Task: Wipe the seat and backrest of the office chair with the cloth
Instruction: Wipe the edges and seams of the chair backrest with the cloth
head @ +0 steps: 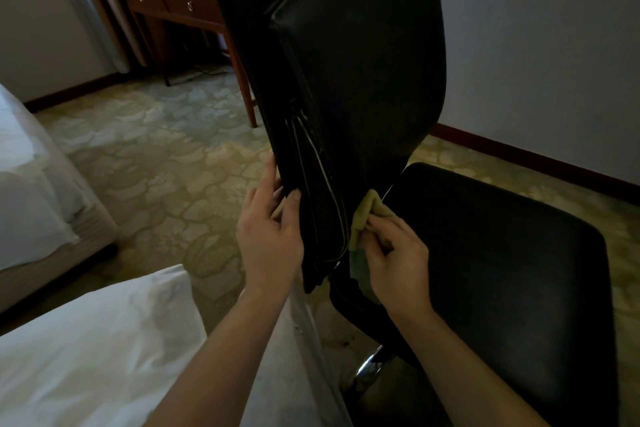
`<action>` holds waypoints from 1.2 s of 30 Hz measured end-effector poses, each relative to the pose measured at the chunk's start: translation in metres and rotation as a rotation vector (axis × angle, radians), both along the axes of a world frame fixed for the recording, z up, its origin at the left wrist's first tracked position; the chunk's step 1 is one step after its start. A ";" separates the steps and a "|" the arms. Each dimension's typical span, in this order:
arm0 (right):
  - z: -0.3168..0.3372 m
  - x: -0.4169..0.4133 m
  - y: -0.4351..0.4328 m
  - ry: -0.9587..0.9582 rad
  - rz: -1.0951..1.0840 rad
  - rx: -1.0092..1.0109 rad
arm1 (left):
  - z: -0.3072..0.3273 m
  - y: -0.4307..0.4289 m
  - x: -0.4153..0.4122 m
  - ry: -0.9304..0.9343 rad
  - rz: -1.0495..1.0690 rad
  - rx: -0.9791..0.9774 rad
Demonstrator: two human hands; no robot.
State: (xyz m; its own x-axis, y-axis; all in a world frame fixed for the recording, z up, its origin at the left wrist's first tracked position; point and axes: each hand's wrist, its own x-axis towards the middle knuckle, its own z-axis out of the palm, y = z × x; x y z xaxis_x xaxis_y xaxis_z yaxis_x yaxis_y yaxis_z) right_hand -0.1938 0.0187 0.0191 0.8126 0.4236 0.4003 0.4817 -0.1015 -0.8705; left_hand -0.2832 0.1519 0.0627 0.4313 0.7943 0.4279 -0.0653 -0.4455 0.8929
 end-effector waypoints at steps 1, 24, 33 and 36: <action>0.007 0.004 0.000 -0.018 -0.007 0.014 | 0.001 0.000 0.000 -0.003 -0.007 -0.002; 0.017 0.009 -0.001 -0.030 -0.001 -0.042 | 0.004 -0.001 -0.004 -0.070 -0.059 -0.109; -0.003 -0.002 0.003 -0.137 0.024 -0.091 | -0.018 -0.001 -0.008 -0.003 -0.084 -0.196; -0.025 0.000 -0.004 -0.052 0.061 -0.178 | -0.022 -0.001 -0.007 0.003 -0.076 -0.194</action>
State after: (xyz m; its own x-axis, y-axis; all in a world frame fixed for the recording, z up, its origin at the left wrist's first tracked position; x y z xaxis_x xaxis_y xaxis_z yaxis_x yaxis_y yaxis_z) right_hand -0.1934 0.0143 -0.0060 0.7638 0.5391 0.3550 0.5351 -0.2213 -0.8153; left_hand -0.2902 0.1511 0.0411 0.4941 0.8268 0.2687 -0.0888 -0.2595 0.9617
